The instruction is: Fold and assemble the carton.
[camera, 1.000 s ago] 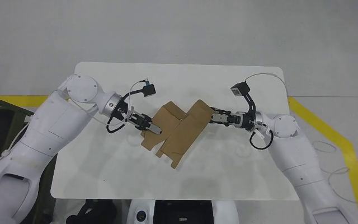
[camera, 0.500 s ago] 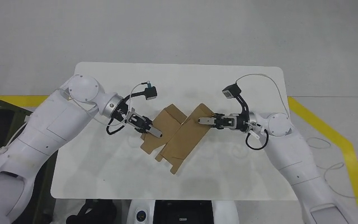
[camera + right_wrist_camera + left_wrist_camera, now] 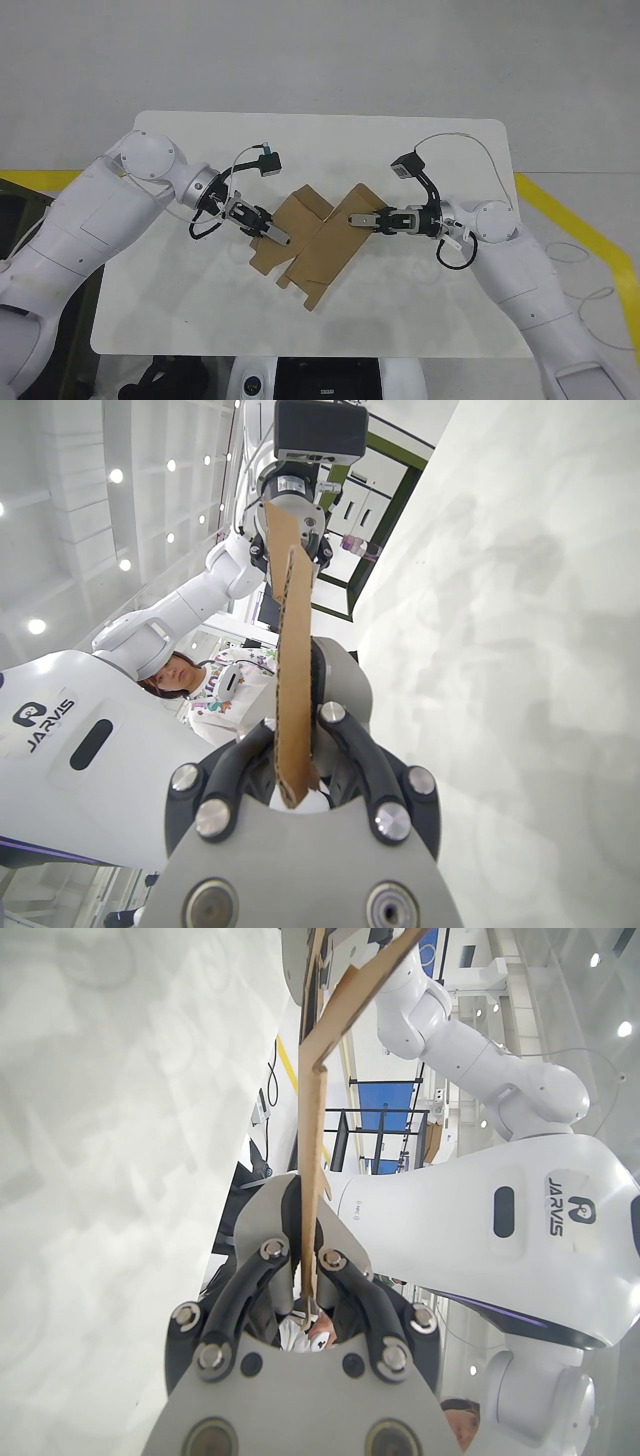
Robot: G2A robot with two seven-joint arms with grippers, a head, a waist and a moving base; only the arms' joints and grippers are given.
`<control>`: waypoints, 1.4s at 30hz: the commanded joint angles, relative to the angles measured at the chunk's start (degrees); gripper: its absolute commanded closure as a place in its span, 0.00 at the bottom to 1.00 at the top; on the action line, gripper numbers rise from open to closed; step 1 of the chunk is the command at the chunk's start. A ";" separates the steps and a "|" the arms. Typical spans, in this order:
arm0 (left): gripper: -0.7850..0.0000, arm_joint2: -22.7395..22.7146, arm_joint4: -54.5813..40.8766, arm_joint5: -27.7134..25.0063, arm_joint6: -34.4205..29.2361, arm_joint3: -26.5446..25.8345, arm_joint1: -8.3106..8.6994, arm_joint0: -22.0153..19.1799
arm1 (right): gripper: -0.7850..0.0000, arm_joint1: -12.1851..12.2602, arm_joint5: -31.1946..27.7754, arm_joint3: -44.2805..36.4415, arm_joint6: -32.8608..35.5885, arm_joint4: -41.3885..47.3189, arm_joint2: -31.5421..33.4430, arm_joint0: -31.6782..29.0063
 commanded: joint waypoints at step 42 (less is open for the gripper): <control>0.00 -15.73 -8.57 2.39 14.85 7.03 -1.15 5.88 | 1.00 -2.68 -1.15 3.03 -32.64 -16.55 -1.20 2.10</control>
